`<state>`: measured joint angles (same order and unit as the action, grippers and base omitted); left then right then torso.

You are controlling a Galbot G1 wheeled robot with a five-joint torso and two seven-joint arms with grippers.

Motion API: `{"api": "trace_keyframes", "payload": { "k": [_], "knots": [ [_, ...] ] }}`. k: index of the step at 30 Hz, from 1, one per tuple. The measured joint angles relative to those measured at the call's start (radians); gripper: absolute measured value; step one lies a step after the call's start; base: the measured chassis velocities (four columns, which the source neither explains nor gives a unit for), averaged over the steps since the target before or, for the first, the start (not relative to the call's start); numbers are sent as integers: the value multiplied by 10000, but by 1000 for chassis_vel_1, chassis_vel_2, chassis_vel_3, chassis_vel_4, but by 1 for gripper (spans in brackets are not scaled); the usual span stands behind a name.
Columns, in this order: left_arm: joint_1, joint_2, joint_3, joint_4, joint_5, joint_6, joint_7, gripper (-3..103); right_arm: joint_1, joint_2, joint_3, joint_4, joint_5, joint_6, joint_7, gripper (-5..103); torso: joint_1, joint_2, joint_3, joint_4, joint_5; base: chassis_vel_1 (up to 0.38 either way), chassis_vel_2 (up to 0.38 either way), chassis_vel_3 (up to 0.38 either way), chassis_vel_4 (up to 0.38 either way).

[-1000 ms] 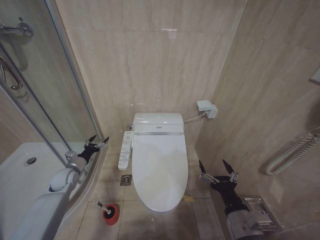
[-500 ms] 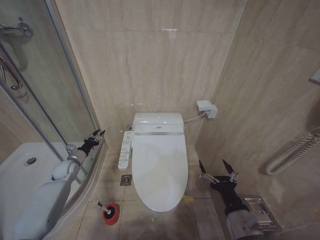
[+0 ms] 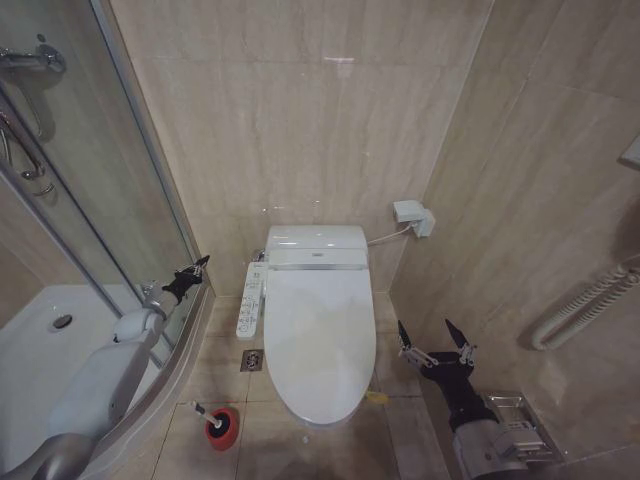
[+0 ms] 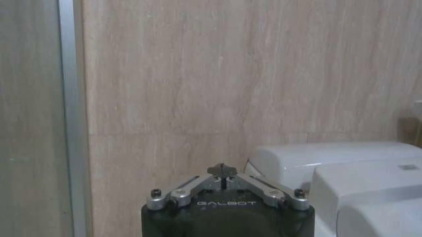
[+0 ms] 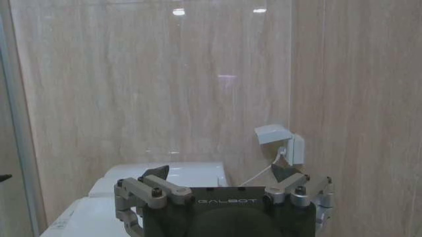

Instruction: Open the toilet lid, clean the toilet bowl with a toilet brush, close the toilet lid, and flush.

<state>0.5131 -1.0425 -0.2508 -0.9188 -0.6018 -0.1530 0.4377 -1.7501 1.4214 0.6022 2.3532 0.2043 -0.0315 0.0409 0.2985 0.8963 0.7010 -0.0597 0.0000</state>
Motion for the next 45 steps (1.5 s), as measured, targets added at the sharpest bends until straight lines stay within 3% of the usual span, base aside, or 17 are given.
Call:
{"api": "trace_keyframes", "payload": {
  "k": [8, 23, 26, 31, 45],
  "knots": [
    [-433, -257, 373, 720, 58, -340, 293, 0, 0, 0, 0, 0, 0, 0, 0, 100, 0, 0, 0, 1, -1, 0, 0, 0, 0],
    [-1850, -364, 969, 2091, 391, -940, 1535, 0, 0, 0, 0, 0, 0, 0, 0, 100, 0, 0, -1, 0, 0, 0, 0, 0, 0],
    [-1869, -303, 1090, 2103, 381, -1159, 2273, 0, 0, 0, 0, 0, 0, 0, 0, 100, 0, 1, -1, -1, 0, 0, 0, 0, 0],
    [-1730, -259, 1183, 2038, 405, -1337, 2909, 0, 0, 0, 0, 0, 0, 0, 0, 100, 0, 1, 0, -1, -2, 0, 0, 0, 0],
    [-1638, -279, 1111, 2012, 400, -1561, 3195, 0, 0, 0, 0, 0, 0, 0, 0, 100, 0, 1, -1, -2, 0, 0, 0, 0, 0]
  ]
}}
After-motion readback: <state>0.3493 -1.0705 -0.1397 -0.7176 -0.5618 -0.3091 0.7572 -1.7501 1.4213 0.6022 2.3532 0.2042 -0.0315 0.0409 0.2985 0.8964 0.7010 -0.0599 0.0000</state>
